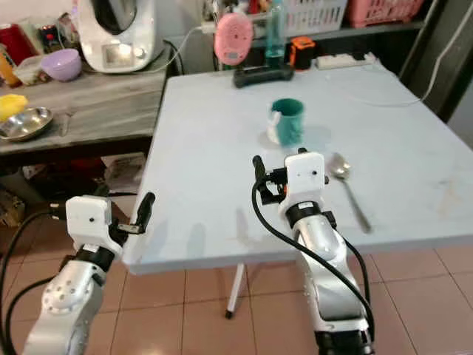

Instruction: Setting the table

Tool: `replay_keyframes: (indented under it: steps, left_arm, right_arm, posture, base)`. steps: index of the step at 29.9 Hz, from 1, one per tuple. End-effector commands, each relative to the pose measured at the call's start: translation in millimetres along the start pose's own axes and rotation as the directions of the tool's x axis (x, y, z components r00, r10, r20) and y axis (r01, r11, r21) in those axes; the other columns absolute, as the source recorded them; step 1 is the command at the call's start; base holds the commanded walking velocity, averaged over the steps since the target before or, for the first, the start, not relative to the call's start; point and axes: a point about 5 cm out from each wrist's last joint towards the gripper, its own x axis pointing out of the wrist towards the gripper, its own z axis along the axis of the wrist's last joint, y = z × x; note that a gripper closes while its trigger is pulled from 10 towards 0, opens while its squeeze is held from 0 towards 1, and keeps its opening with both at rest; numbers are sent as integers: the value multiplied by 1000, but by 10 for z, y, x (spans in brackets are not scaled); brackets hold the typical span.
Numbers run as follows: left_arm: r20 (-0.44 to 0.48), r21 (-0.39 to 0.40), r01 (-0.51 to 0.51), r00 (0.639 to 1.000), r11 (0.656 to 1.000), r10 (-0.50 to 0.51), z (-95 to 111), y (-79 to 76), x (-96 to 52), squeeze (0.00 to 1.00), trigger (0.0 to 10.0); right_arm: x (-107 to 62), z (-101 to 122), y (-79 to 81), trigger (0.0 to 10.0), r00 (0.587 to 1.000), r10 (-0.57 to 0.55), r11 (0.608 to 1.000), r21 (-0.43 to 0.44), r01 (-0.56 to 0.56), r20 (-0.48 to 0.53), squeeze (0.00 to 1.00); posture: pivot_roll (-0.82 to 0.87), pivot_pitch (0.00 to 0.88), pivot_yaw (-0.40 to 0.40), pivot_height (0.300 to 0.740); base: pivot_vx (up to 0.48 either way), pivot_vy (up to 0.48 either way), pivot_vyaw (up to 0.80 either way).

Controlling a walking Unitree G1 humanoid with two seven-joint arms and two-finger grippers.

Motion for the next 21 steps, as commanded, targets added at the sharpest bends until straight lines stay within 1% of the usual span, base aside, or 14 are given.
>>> replay_keyframes:
  steps: [1,5,10,13,17,21]
  left_arm:
    - [0,26,-18,1000,1000,18,16,79,-5,0,10000]
    - [-2,26,-16,1000,1000,16,8,81,-10,0,10000]
    - [-5,26,-16,1000,1000,16,2,74,-10,0,10000]
    - [-2,13,-17,1000,1000,17,2,72,-14,0,10000]
    - [-4,11,-16,1000,1000,16,3,83,-25,0,10000]
    - [-4,5,1,1000,1000,-1,2,72,-31,0,10000]
  right_arm:
    - [24,64,30,10000,1000,-4,1000,5,3,26,0]
    - [22,56,9,10000,1000,-20,1000,-11,21,20,0]
    - [21,7,-30,10000,999,-43,999,4,43,-10,0]
    - [21,-25,-30,10000,999,-37,999,21,37,-27,0]
    - [19,-101,-36,10000,997,-45,999,18,47,-65,0]
    - [41,-115,-62,10000,996,-54,998,26,56,-73,0]
  posture:
    - [-90,74,111,740]
    - [-93,78,109,740]
    - [-92,79,111,740]
    - [-92,79,111,740]
    - [-91,87,116,740]
    - [-93,95,116,740]
  base:
    - [0,-334,0]
    - [0,-330,0]
    - [0,-312,0]
    - [0,0,0]
    - [0,0,0]
    - [0,0,0]
